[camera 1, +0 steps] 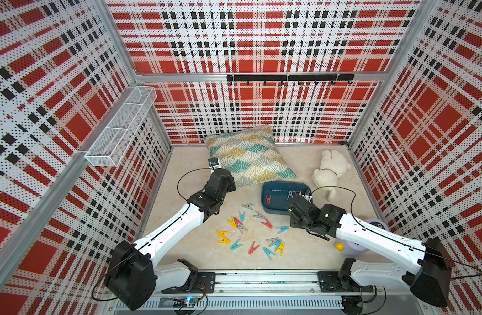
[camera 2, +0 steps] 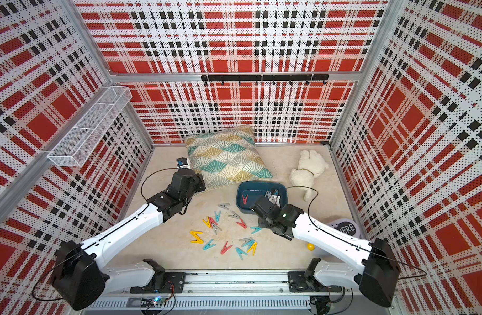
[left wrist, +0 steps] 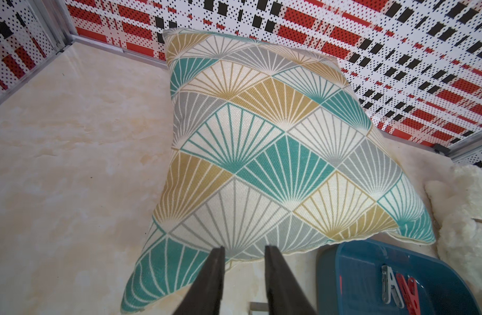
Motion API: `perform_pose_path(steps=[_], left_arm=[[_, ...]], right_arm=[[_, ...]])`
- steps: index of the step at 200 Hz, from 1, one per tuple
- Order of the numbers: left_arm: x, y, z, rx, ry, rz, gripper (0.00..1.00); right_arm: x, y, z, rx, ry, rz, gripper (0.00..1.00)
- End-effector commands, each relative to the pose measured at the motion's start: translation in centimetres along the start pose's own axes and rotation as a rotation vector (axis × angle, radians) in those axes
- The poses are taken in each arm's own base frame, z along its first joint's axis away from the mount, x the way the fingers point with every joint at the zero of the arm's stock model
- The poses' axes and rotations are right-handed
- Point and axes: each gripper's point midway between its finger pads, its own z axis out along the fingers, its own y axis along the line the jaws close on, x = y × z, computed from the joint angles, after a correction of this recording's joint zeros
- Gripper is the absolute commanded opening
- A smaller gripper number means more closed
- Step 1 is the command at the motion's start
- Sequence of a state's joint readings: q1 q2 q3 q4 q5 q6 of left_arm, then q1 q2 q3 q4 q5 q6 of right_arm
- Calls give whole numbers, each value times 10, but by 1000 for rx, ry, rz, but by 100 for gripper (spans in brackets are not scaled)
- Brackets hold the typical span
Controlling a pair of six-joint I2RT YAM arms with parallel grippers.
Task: Put the clothespins into the storage box
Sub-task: Pick up the clothespin from the center of the board, then place the clothespin in the storage box.
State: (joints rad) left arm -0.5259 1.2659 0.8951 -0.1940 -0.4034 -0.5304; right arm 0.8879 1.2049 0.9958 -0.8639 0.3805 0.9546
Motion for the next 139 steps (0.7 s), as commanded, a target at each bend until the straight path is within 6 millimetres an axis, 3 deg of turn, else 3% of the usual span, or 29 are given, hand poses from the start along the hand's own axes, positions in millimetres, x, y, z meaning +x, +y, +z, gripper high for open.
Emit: perform_pose_path(steps=[1, 23, 59, 106, 139], left_arm=[[-12, -15, 2, 22, -24, 0, 31], [-10, -25, 5, 32, -15, 12, 31], [-14, -30, 2, 35, -22, 16, 31], [-25, -23, -8, 19, -49, 5, 31], [-28, -21, -11, 15, -56, 4, 31]], right_arm=[[-39, 11, -2, 26, -73, -124, 5], [-67, 37, 28, -11, -74, -173, 5], [-79, 63, 90, 0, 5, -248, 6], [-67, 50, 147, 57, 111, -306, 5], [-55, 30, 167, 110, 148, -329, 6]])
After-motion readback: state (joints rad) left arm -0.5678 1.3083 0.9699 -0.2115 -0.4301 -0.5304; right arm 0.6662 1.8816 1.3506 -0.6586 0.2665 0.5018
